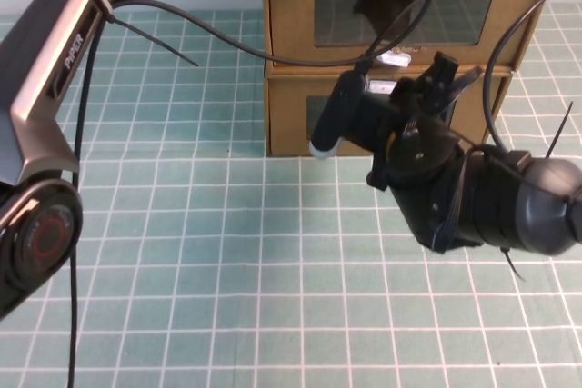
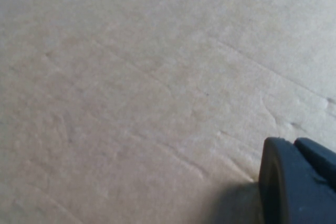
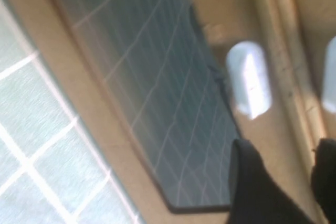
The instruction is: Open the shoe box
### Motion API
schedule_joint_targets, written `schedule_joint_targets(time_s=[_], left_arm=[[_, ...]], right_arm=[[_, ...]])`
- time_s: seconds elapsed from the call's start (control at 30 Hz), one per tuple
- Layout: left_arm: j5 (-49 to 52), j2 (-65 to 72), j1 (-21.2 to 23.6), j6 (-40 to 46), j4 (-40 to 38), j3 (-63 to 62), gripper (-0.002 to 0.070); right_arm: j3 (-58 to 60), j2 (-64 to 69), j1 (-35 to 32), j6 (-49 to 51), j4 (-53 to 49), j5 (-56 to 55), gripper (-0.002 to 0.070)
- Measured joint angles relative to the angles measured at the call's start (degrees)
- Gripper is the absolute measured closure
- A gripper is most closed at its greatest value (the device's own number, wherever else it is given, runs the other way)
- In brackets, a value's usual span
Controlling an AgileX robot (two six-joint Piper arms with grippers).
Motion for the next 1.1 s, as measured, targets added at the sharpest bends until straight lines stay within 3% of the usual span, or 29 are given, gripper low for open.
schedule_joint_targets(time_s=[0.53,0.6,0.67,0.73,1.1], left_arm=[[-0.3,0.2,0.0,0.2,-0.5,0.0,0.068],[-0.5,0.4,0.0,0.9,-0.5,0.0,0.068],[-0.7,0.5,0.1,1.2,-0.5,-0.2,0.068],[-0.6,0.5,0.1,1.2,-0.4,-0.3,0.068],[-0.1,0.5,0.1,1.1,-0.5,-0.5,0.068]], right_arm=[[-11.6,7.1,-3.6,-3.5,0.6,-1.0,0.041],[-13.2,8.1,-3.6,-4.3,1.9,0.2,0.0451],[-14.4,8.8,-4.0,-4.7,2.1,0.7,0.057],[-14.8,8.9,-4.3,-4.9,2.9,0.6,0.0634],[-14.4,7.3,-3.5,-9.3,6.6,1.1,0.0656]])
